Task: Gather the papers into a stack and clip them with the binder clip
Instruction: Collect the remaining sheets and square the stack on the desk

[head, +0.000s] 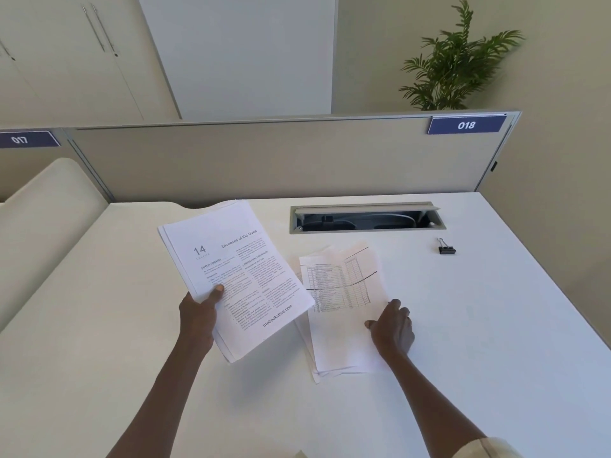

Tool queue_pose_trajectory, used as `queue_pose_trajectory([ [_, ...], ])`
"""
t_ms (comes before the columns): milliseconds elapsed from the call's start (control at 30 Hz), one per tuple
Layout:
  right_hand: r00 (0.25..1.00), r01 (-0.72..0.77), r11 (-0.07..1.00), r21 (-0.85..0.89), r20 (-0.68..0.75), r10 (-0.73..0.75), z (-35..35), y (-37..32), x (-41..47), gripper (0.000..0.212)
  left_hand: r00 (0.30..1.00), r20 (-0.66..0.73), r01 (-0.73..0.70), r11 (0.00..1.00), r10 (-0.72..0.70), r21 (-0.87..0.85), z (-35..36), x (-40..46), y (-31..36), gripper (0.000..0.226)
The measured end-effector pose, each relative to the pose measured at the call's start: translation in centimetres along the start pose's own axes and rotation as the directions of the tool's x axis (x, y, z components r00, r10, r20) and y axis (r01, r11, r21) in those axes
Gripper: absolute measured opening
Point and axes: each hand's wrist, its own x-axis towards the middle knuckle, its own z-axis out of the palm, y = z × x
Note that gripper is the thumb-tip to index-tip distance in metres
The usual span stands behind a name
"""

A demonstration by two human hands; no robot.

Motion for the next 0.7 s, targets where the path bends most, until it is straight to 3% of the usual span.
queue_pose_trajectory([
  [100, 0.999, -0.007, 0.995, 0.101, -0.048, 0.012, -0.4, 0.4, 0.3, 0.027, 1.000, 0.003, -0.003, 1.000, 0.003, 0.009, 0.1, -0.1, -0.1, 0.031],
  [233, 0.996, -0.057, 0.963, 0.263, -0.051, 0.073, -1.2, 0.6, 0.5, 0.010, 1.000, -0.003, -0.006, 1.000, 0.006, 0.005, 0.3, -0.2, 0.0, 0.032],
  [700, 0.987, 0.061, 0.858, 0.510, -0.158, 0.024, -5.4, -0.6, 1.2, 0.015, 1.000, 0.007, 0.023, 1.000, -0.023, 0.006, 0.4, -0.3, -0.1, 0.032],
])
